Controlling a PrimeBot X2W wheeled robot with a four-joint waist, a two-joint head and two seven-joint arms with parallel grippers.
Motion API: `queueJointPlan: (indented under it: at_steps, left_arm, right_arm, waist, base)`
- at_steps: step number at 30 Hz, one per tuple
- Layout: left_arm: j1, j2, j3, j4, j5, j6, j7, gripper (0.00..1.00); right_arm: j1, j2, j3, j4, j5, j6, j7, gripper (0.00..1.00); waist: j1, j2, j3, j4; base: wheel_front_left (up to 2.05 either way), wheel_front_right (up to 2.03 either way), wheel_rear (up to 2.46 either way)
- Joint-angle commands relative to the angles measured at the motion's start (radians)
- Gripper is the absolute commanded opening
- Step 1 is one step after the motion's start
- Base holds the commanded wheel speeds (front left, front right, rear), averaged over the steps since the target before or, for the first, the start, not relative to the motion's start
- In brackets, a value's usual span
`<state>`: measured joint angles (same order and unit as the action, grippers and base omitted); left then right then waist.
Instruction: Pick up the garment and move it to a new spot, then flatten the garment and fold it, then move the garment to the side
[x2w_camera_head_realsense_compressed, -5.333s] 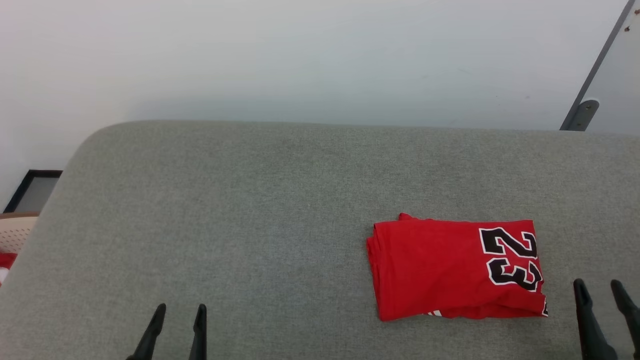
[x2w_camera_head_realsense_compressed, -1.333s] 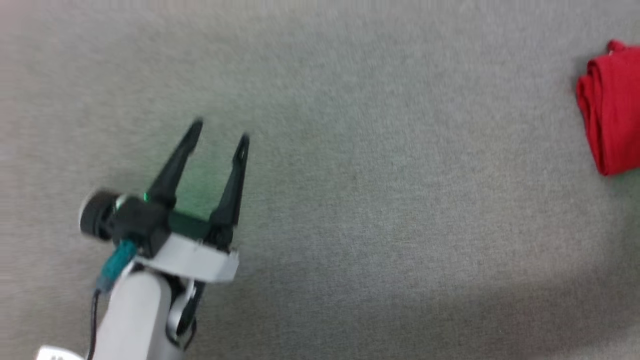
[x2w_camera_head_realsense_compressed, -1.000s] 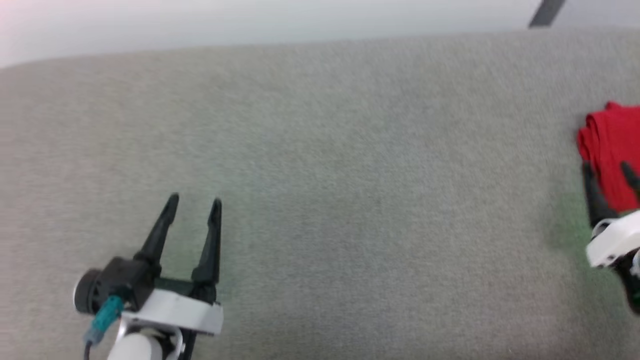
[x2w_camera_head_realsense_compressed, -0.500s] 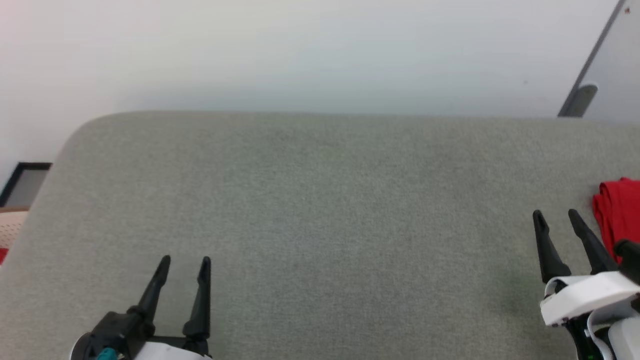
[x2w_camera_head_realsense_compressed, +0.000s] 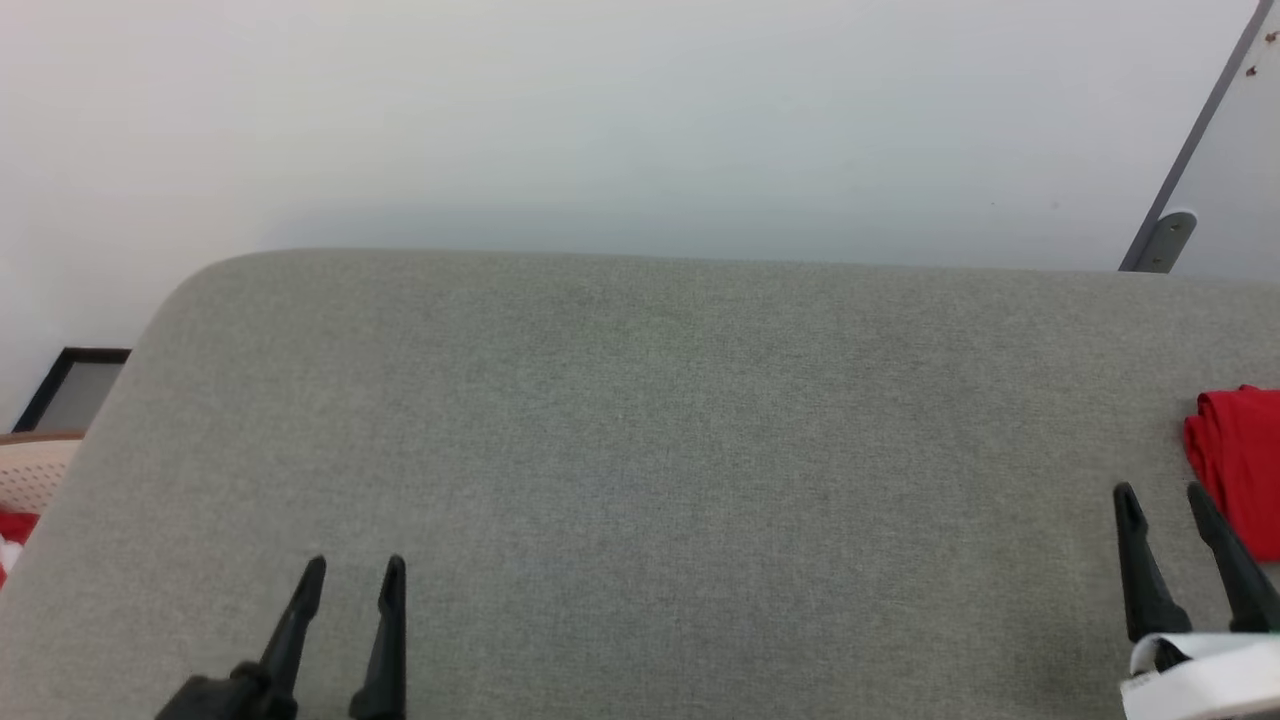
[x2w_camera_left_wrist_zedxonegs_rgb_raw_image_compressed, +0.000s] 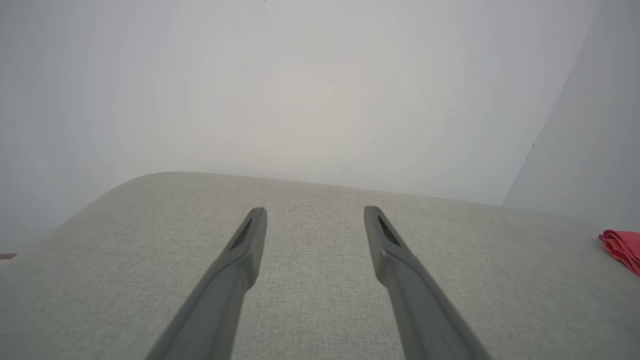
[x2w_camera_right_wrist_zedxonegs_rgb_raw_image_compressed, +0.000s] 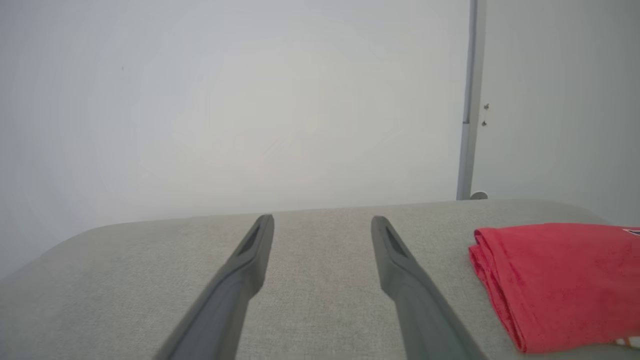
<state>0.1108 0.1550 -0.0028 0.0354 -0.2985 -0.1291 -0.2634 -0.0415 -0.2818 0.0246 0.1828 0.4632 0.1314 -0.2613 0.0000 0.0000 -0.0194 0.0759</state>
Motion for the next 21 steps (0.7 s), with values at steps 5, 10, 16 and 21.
queueJointPlan:
  at_steps: [5, 10, 16, 21]
  left_arm:
    - [0.056, -0.002, 0.0, -0.03, -0.01, -0.002, -0.001, 1.0]
    - [0.079, -0.004, 0.0, -0.042, -0.013, -0.002, -0.001, 1.0]
    - [0.067, -0.006, -0.002, -0.045, -0.007, -0.002, -0.001, 1.0]
    - [0.066, -0.004, 0.002, -0.052, 0.008, -0.002, -0.001, 1.0]
  right_arm:
    - [0.079, 0.02, -0.042, -0.057, -0.001, -0.002, -0.005, 1.0]
    - [0.117, 0.036, -0.065, -0.088, -0.007, -0.002, -0.005, 1.0]
    - [0.12, 0.034, -0.056, -0.094, -0.004, -0.002, -0.005, 1.0]
    - [0.116, 0.033, -0.051, -0.097, -0.002, -0.002, -0.005, 1.0]
  waist:
    - [0.0, 0.0, -0.007, 0.002]
    - [0.0, 0.0, -0.006, -0.001]
    - [0.0, 0.0, -0.003, -0.003]
    - [0.0, 0.0, -0.004, -0.003]
  base:
    - [0.0, 0.0, 0.0]
    - [0.0, 0.0, 0.0]
    - [0.0, 0.0, 0.0]
    - [0.0, 0.0, 0.0]
